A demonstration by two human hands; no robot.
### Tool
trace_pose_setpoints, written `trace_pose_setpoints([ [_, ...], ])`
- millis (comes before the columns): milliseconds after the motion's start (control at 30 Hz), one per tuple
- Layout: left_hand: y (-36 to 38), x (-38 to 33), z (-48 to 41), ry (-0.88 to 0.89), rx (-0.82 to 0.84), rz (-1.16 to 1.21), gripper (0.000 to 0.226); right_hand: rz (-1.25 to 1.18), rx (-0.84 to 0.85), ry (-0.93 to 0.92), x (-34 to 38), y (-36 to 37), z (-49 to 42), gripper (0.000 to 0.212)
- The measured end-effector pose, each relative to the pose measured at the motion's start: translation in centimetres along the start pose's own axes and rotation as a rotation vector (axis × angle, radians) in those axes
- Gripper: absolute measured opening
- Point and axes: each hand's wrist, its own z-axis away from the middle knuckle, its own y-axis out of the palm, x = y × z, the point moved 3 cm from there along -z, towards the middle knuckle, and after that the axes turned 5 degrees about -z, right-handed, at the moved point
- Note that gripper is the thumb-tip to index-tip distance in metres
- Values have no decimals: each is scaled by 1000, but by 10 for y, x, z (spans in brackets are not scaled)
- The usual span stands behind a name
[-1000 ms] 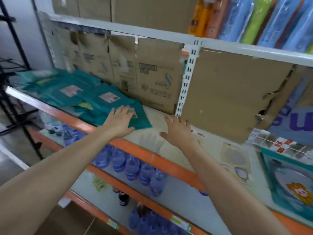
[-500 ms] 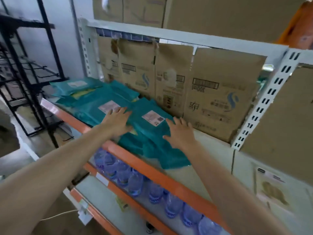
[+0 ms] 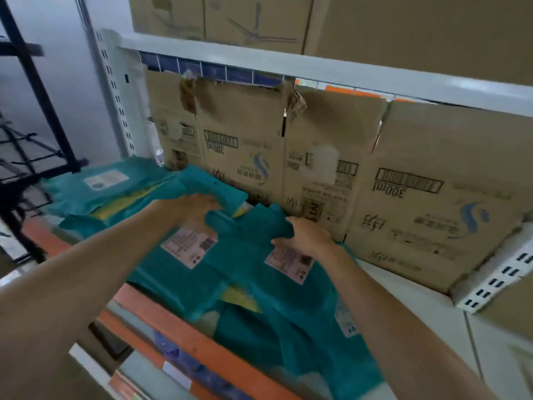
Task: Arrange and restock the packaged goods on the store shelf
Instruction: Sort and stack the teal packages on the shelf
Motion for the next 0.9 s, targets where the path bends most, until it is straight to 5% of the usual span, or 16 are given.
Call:
trace_pose_setpoints([
  [367, -13, 20, -45, 362, 165, -38, 57, -25, 16, 217, 4, -8, -10, 79],
  [767, -2, 24, -47, 344, 250, -35, 47, -75, -106, 281, 19, -22, 10, 57],
  [900, -2, 31, -40, 352, 240, 31, 89, -112, -154, 239, 25, -33, 21, 54],
])
